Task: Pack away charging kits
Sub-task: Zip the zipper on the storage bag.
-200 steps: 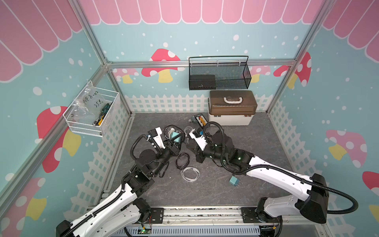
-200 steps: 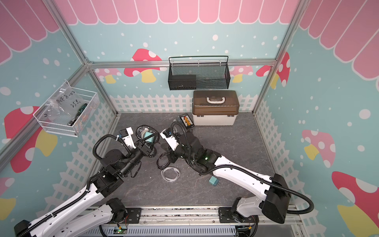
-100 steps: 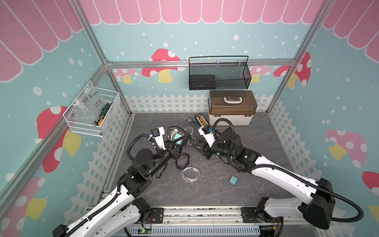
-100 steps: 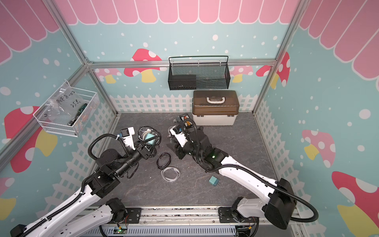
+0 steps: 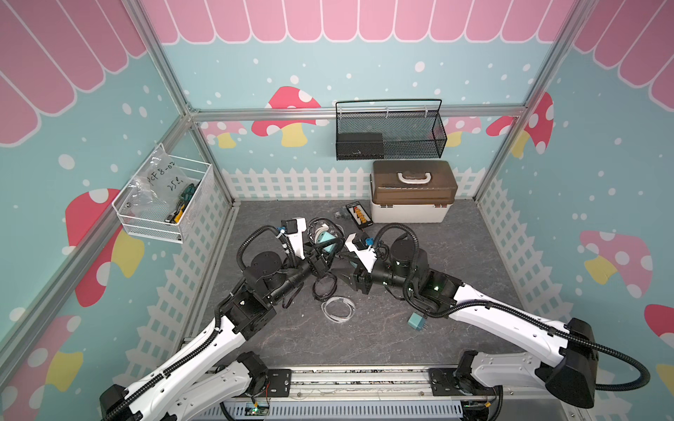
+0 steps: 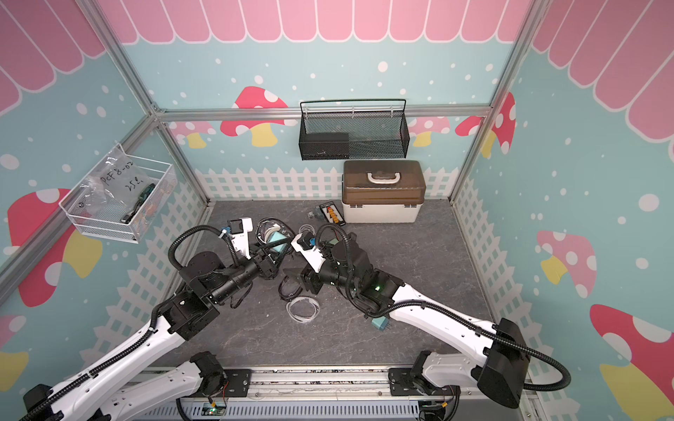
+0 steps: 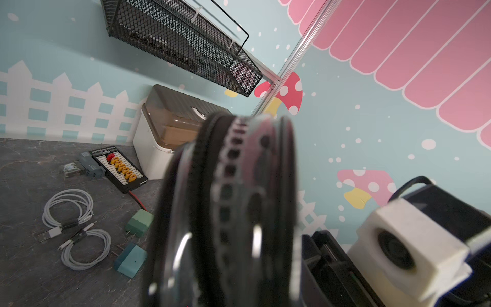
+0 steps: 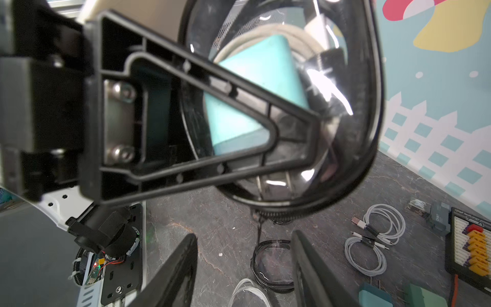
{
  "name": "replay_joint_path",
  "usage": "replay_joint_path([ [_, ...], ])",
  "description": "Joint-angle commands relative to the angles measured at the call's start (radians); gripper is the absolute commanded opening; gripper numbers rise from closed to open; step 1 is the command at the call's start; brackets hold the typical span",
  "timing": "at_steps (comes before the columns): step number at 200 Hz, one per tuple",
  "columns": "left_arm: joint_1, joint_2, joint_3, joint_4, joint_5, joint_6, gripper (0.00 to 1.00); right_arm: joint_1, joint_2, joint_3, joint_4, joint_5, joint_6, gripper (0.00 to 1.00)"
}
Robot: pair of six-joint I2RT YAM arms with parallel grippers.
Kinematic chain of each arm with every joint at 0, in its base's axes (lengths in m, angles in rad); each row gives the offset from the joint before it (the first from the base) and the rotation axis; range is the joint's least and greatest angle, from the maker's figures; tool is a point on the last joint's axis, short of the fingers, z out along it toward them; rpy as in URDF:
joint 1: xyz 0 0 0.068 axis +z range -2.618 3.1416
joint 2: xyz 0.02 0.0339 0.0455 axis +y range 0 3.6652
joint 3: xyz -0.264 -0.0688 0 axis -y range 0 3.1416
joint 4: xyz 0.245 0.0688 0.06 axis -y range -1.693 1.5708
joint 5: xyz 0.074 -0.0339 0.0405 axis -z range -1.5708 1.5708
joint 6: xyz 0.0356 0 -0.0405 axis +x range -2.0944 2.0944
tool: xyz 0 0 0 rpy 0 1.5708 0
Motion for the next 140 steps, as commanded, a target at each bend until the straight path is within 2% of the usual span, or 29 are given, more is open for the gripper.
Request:
replay_joint_path([
  [1,-0.004,0.001,0.036,-0.013,0.011,0.031,0.00,0.009,0.014,0.051,0.012,0.029,0.012,0.47],
  [10,-0.004,0.004,0.036,-0.015,0.005,0.034,0.00,0.008,0.017,0.058,0.013,0.025,0.018,0.42],
  [25,-0.004,0.009,0.039,-0.018,0.003,0.037,0.00,0.008,0.021,0.068,0.012,0.029,0.027,0.41],
  [52,-0.006,0.013,0.036,-0.007,0.004,0.033,0.00,0.009,0.031,0.076,0.011,0.036,0.036,0.31],
  [67,-0.006,0.014,0.036,-0.006,0.007,0.031,0.00,0.008,0.039,0.082,0.007,0.046,0.038,0.28],
  [130,-0.006,0.014,0.028,-0.009,-0.010,0.034,0.00,0.008,0.042,0.090,0.007,0.065,0.052,0.00],
  [140,-0.006,0.012,0.027,-0.010,-0.013,0.036,0.00,0.008,0.037,0.084,0.006,0.079,0.051,0.00],
])
